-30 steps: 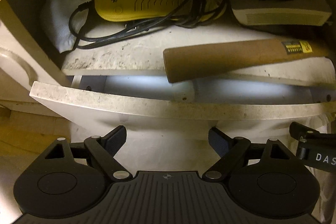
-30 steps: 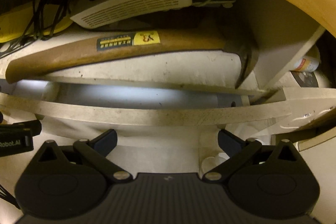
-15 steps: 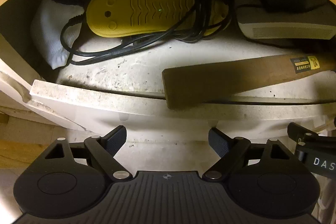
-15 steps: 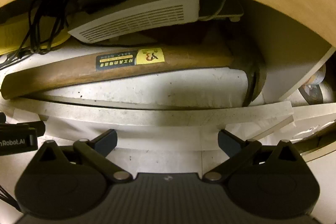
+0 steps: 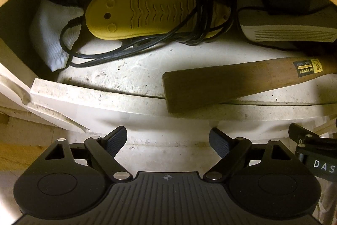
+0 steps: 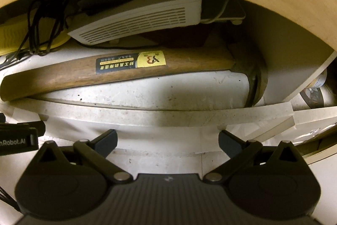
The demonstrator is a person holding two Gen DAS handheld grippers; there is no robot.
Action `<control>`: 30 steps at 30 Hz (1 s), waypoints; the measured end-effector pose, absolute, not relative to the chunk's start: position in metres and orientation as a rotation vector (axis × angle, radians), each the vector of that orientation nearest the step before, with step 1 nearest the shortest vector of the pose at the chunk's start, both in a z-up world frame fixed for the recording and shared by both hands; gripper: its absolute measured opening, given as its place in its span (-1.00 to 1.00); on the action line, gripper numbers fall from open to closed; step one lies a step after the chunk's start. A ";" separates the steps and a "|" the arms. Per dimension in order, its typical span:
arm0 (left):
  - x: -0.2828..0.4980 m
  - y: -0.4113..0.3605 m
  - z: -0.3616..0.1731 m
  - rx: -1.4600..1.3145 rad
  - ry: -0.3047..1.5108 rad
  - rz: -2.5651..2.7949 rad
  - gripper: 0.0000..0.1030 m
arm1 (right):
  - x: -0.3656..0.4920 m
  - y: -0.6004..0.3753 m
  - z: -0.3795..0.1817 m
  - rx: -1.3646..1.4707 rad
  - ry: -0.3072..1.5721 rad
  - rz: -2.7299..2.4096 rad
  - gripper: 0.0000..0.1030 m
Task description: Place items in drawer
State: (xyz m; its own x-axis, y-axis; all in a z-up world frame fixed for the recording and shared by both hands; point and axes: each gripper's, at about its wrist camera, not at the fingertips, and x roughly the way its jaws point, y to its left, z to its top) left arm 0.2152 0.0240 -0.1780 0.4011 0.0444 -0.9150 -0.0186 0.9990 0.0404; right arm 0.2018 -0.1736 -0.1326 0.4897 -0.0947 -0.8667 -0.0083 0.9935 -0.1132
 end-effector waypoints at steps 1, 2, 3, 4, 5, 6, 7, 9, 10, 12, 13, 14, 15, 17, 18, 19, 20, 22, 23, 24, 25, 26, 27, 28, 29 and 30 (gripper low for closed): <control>0.215 0.023 -0.179 0.018 1.164 0.042 0.68 | 0.202 -0.173 -0.132 -0.108 1.058 -0.051 0.99; 0.215 0.023 -0.180 0.011 1.171 0.044 0.68 | 0.202 -0.173 -0.131 -0.110 1.057 -0.051 0.99; 0.215 0.022 -0.181 0.004 1.177 0.047 0.68 | 0.202 -0.172 -0.130 -0.109 1.056 -0.050 0.99; 0.213 0.020 -0.180 0.003 1.178 0.047 0.68 | 0.201 -0.172 -0.129 -0.105 1.057 -0.048 0.99; 0.211 0.017 -0.179 0.004 1.178 0.047 0.68 | 0.201 -0.172 -0.128 -0.103 1.058 -0.047 0.99; 0.209 0.014 -0.178 0.005 1.179 0.047 0.68 | 0.201 -0.172 -0.127 -0.100 1.059 -0.045 0.99; 0.208 0.013 -0.177 0.000 1.177 0.045 0.68 | 0.199 -0.172 -0.125 -0.101 1.057 -0.046 0.99; 0.204 0.011 -0.173 -0.013 1.173 0.037 0.68 | 0.197 -0.171 -0.122 -0.104 1.054 -0.046 0.99; 0.201 0.008 -0.170 -0.018 1.170 0.031 0.68 | 0.191 -0.171 -0.121 -0.104 1.052 -0.046 0.99; 0.195 0.001 -0.163 -0.026 1.164 0.015 0.68 | 0.184 -0.172 -0.117 -0.108 1.047 -0.045 0.99; 0.191 -0.003 -0.160 -0.026 1.156 0.010 0.68 | 0.178 -0.171 -0.117 -0.111 1.045 -0.045 0.99; 0.187 -0.006 -0.156 -0.025 1.146 0.004 0.68 | 0.174 -0.172 -0.115 -0.114 1.043 -0.046 0.99; 0.182 -0.010 -0.152 -0.024 1.137 -0.001 0.68 | 0.168 -0.174 -0.113 -0.112 1.042 -0.046 0.99; 0.174 -0.015 -0.145 -0.007 1.123 0.004 0.68 | 0.157 -0.180 -0.110 -0.106 1.043 -0.045 0.99; 0.169 -0.020 -0.141 0.005 1.119 0.006 0.68 | 0.152 -0.183 -0.110 -0.101 1.045 -0.045 0.99; 0.165 -0.022 -0.138 0.016 1.113 0.009 0.68 | 0.151 -0.184 -0.111 -0.101 1.046 -0.043 0.99; 0.160 -0.025 -0.134 0.024 1.105 0.011 0.68 | 0.151 -0.185 -0.112 -0.101 1.046 -0.041 0.99; 0.148 -0.029 -0.123 0.035 1.089 0.012 0.68 | 0.140 -0.190 -0.107 -0.108 1.040 -0.034 0.99; 0.141 -0.030 -0.115 0.038 1.081 0.010 0.68 | 0.135 -0.189 -0.103 -0.108 1.034 -0.030 0.99; 0.135 -0.031 -0.108 0.041 1.073 0.007 0.68 | 0.130 -0.189 -0.099 -0.108 1.028 -0.026 0.99; 0.129 -0.033 -0.104 0.050 1.064 -0.003 0.68 | 0.126 -0.189 -0.094 -0.107 1.021 -0.021 0.99; 0.123 -0.036 -0.100 0.060 1.055 -0.015 0.68 | 0.121 -0.188 -0.090 -0.107 1.015 -0.017 0.99; 0.121 -0.033 -0.094 0.071 1.045 -0.016 0.68 | 0.116 -0.188 -0.086 -0.107 1.009 -0.013 0.99; 0.117 -0.034 -0.091 0.076 1.036 -0.014 0.68 | 0.111 -0.187 -0.081 -0.107 1.002 -0.009 0.99; 0.117 -0.032 -0.088 0.072 1.032 -0.015 0.68 | 0.106 -0.187 -0.077 -0.107 0.996 -0.004 0.99; 0.116 -0.028 -0.089 0.063 1.030 -0.015 0.68 | 0.102 -0.187 -0.072 -0.106 0.990 0.000 0.99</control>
